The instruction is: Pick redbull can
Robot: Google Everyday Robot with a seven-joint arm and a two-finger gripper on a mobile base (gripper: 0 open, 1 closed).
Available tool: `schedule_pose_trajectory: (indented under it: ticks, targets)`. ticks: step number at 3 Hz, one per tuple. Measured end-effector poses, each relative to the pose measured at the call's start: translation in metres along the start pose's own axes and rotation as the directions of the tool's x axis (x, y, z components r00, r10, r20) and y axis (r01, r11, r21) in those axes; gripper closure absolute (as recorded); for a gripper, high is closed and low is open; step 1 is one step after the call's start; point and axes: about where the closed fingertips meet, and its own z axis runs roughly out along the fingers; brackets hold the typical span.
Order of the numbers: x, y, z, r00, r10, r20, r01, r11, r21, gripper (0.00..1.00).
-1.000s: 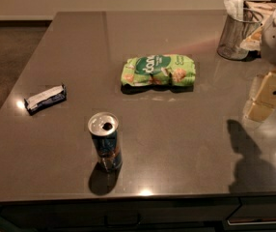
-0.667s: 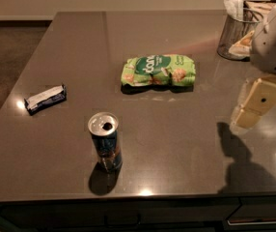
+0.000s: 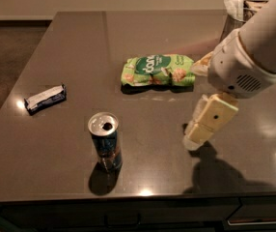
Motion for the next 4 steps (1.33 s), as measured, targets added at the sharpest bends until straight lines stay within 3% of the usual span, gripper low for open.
schedule_pose_trajectory:
  ticks: [1, 2, 4]
  targets:
    - [-0.037, 0.014, 0.021, 0.992, -0.012, 0.127, 0.017, 0.9991, -0.038, 0.00]
    - [-0.065, 0.029, 0.042, 0.974, -0.037, 0.222, 0.051, 0.9971, -0.056, 0.00]
    - [-0.105, 0.068, 0.080, 0.942, -0.083, 0.326, 0.130, 0.9833, -0.127, 0.00]
